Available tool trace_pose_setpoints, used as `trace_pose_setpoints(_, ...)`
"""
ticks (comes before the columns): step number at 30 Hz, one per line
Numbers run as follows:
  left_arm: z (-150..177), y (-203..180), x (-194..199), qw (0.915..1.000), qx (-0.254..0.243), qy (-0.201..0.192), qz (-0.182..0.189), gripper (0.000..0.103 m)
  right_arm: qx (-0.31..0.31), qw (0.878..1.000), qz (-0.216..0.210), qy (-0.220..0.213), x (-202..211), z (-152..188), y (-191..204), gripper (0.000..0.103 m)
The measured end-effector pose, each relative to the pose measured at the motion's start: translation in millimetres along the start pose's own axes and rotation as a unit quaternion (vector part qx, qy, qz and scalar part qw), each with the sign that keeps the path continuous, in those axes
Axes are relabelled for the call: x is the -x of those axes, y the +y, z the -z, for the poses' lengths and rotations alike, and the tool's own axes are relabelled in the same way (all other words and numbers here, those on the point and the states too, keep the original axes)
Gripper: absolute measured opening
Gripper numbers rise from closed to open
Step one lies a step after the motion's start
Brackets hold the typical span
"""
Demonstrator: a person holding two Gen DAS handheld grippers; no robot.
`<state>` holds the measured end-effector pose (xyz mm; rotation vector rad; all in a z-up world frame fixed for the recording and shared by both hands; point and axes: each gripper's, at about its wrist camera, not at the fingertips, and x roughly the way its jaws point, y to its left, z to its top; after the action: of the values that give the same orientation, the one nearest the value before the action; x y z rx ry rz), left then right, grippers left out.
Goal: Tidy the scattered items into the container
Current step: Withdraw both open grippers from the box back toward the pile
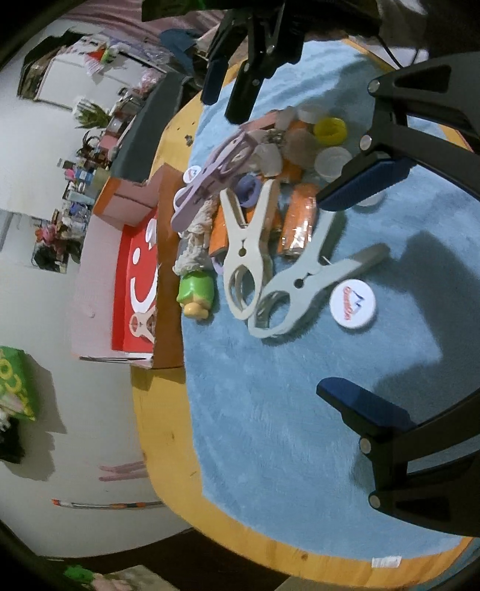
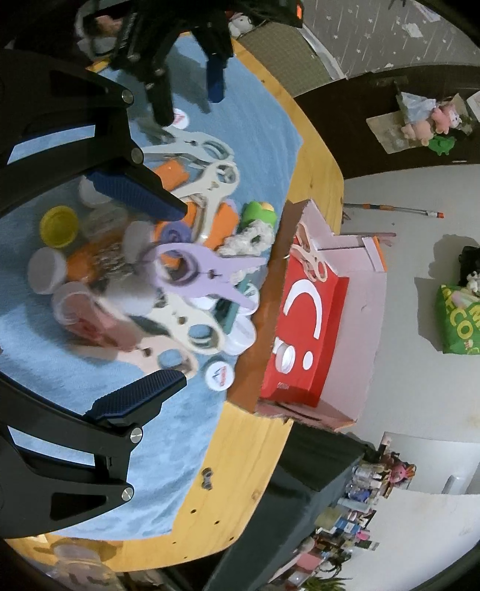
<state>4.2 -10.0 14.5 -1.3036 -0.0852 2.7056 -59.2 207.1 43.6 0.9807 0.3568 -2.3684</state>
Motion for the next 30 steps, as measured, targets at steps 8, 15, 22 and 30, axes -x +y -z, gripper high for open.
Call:
trace_pose_setpoints(8, 13, 0, 4, 0.9986, -0.052, -0.011, -0.008, 0.093, -0.013, 1.0, -0.004, 0.02, 11, 45, -6, 0.082)
trace_pose_setpoints(15, 17, 3, -6, 0.998, -0.062, -0.002, -0.004, 0.09, -0.009, 0.999, -0.006, 0.033, 5, 59, 0, 0.082)
trace_pose_setpoints(22, 16, 10, -11, 0.9988, -0.048, 0.007, -0.004, 0.088, -0.01, 0.999, -0.011, 0.047, -1, 64, 2, 0.067)
trace_pose_setpoints(30, 14, 10, -13, 0.9987, -0.05, 0.011, -0.005, 0.086, -0.003, 0.998, -0.017, 0.065, -6, 68, 4, 0.056)
